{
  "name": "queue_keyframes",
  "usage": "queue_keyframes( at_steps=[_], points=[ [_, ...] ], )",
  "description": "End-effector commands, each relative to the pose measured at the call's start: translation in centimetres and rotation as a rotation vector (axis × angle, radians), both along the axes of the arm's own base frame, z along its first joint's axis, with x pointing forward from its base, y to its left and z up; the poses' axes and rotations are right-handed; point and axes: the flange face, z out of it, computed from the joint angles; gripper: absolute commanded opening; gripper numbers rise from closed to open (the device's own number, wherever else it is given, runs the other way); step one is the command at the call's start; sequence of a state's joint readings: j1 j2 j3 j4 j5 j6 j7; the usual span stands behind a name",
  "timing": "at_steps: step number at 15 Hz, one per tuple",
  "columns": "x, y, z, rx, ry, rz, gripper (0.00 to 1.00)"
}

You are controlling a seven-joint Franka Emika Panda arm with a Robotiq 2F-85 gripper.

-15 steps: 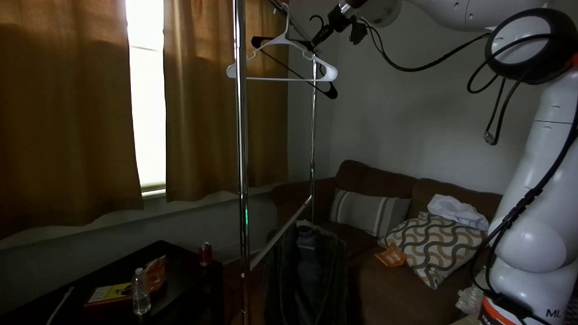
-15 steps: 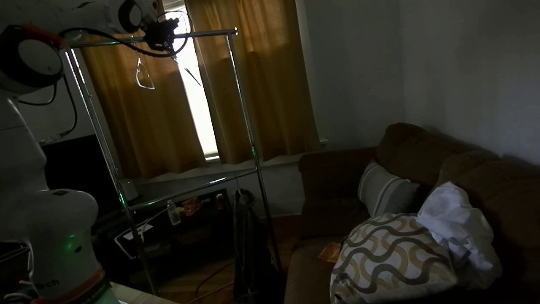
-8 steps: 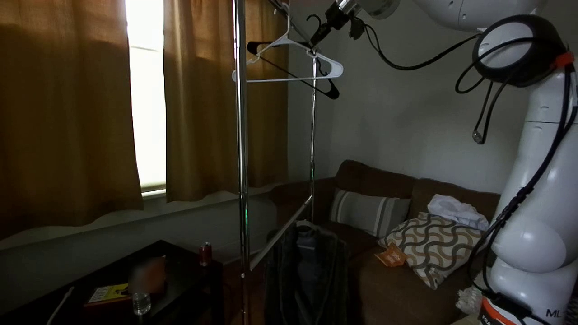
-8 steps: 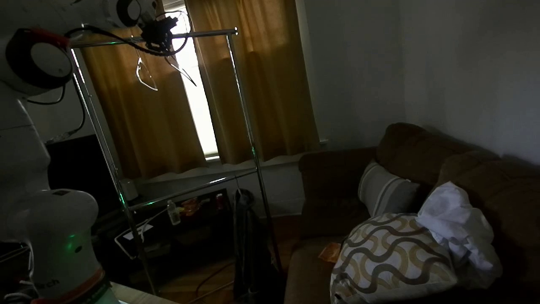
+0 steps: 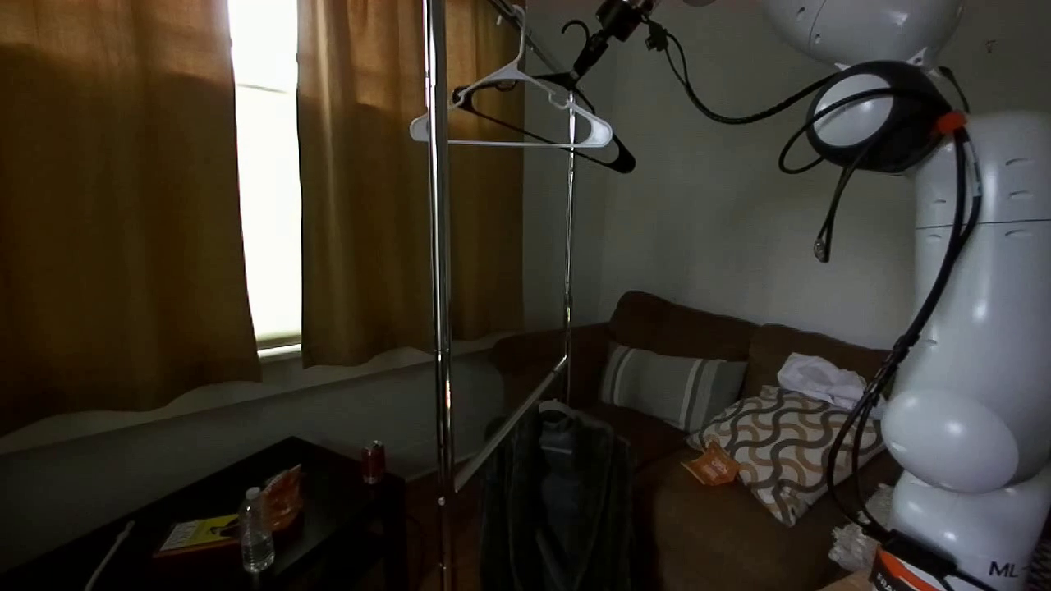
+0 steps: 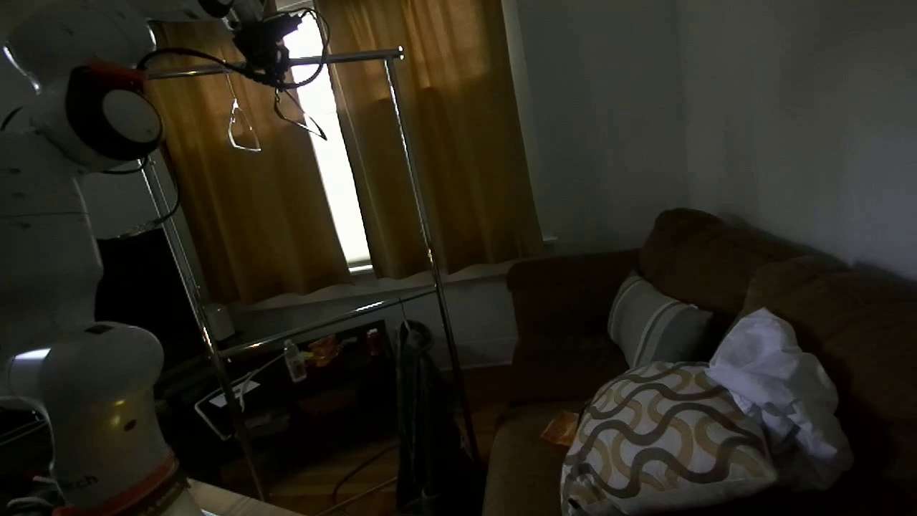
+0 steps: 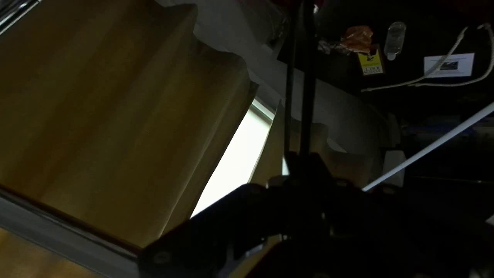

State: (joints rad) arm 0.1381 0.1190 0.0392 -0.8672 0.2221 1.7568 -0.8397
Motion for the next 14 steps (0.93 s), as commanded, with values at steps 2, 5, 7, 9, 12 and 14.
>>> queue_keyframes(
  at_steps=[2, 5, 7, 9, 12, 14],
  points=[
    [3.3, 0.3, -0.9, -0.003, -0.001, 0.034, 0.02],
    [5.2, 0.8, -1.6, -0.005, -0.047, 0.042, 0.02],
    [5.8, 0.7, -1.7, -0.013, -0.077, 0.051, 0.02],
    [5.3, 0.6, -0.9, -0.025, -0.114, 0.079, 0.02],
    [4.1, 0.1, 0.6, -0.04, -0.179, 0.101, 0.02],
    [3.4, 0.2, 1.5, -0.035, -0.214, 0.102, 0.02]
  ],
)
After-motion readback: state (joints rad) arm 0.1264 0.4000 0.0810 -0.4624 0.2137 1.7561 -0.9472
